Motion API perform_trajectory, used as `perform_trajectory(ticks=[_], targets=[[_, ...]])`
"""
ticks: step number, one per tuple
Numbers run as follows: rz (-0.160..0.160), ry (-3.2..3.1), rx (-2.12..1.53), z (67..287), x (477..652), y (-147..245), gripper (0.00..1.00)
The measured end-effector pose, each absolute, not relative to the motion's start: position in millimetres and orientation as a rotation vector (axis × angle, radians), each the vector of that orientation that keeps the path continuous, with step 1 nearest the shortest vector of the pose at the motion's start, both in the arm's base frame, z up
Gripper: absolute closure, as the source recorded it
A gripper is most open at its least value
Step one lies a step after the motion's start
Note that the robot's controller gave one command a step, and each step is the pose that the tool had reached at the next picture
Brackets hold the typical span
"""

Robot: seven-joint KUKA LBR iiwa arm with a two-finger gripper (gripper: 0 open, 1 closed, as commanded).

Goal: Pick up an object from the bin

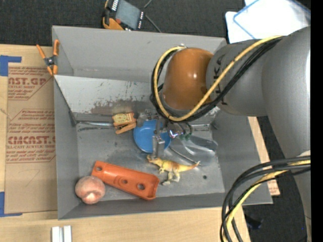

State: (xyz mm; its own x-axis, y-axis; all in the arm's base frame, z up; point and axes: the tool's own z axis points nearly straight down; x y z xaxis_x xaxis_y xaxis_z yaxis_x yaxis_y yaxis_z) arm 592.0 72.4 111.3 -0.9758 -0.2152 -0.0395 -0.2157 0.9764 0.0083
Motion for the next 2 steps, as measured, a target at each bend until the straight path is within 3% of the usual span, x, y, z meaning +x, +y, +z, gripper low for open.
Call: perform_trajectory(ticks=[1,2], targets=[[0.028,3.094,-0.255,86.3,590.1,75.9,0.0],[0.026,3.093,-0.263,86.5,591.3,64.5,1.0]])
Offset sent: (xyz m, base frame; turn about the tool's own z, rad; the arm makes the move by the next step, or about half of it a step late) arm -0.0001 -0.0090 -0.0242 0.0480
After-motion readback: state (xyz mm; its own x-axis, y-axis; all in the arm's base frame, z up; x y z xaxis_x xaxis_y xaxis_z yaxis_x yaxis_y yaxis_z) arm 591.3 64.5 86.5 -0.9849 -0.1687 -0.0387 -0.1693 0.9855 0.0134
